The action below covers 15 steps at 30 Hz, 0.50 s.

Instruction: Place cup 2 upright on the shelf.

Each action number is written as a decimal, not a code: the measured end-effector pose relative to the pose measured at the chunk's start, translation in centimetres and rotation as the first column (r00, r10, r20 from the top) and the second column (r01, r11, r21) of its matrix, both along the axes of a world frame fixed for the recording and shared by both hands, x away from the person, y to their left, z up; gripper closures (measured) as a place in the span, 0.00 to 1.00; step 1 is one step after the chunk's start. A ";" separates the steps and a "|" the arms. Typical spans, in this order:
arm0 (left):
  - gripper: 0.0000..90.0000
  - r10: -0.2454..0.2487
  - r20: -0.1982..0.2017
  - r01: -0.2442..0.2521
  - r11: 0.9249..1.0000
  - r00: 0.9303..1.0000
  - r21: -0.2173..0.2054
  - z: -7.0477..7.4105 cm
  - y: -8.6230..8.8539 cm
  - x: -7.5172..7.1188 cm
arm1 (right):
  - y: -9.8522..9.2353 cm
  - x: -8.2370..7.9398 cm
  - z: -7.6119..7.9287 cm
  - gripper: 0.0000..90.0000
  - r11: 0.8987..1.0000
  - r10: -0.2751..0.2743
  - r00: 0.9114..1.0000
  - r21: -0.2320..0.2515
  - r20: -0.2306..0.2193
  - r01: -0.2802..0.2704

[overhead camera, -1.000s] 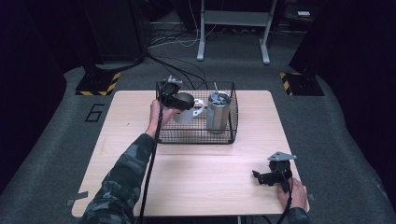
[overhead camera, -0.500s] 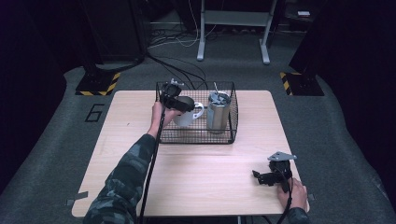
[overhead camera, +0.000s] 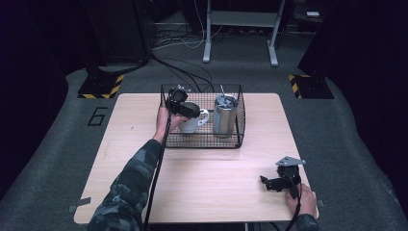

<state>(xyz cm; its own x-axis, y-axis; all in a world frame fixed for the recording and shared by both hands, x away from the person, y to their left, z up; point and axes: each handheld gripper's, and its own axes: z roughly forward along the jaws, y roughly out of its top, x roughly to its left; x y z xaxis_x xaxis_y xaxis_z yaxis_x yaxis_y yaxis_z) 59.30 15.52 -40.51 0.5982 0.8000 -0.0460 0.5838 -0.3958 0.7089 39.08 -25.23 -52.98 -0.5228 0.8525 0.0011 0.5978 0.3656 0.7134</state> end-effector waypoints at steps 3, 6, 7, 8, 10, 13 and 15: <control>0.07 0.005 -0.008 -0.005 1.000 1.000 0.002 -0.2 0.0 0.1 | 0.0 0.0 0.0 0.00 1.000 0.000 1.000 0.000 0.000 0.000; 0.07 0.007 -0.005 -0.007 1.000 1.000 0.005 -0.4 0.0 0.2 | 0.0 0.0 0.0 0.00 1.000 0.000 1.000 0.000 0.000 0.000; 0.07 0.005 -0.011 -0.005 1.000 1.000 0.008 -0.5 0.0 0.2 | 0.0 0.0 0.0 0.00 1.000 0.000 1.000 0.000 0.000 0.000; 0.07 0.005 -0.010 -0.005 1.000 1.000 0.007 -0.6 -0.1 0.2 | 0.0 0.0 0.0 0.00 1.000 0.000 1.000 0.000 0.000 0.000; 0.07 0.008 -0.014 -0.008 1.000 1.000 0.012 -0.8 -0.1 0.2 | 0.0 0.0 0.0 0.00 1.000 0.000 1.000 0.000 0.000 0.000; 0.07 0.009 -0.020 -0.008 1.000 1.000 0.022 -1.1 -0.2 0.4 | 0.0 0.0 0.0 0.00 1.000 0.000 1.000 0.000 0.000 0.000; 0.07 0.012 -0.022 -0.011 1.000 1.000 0.024 -1.3 -0.2 0.5 | 0.0 0.0 0.0 0.00 1.000 0.000 1.000 0.000 0.000 0.000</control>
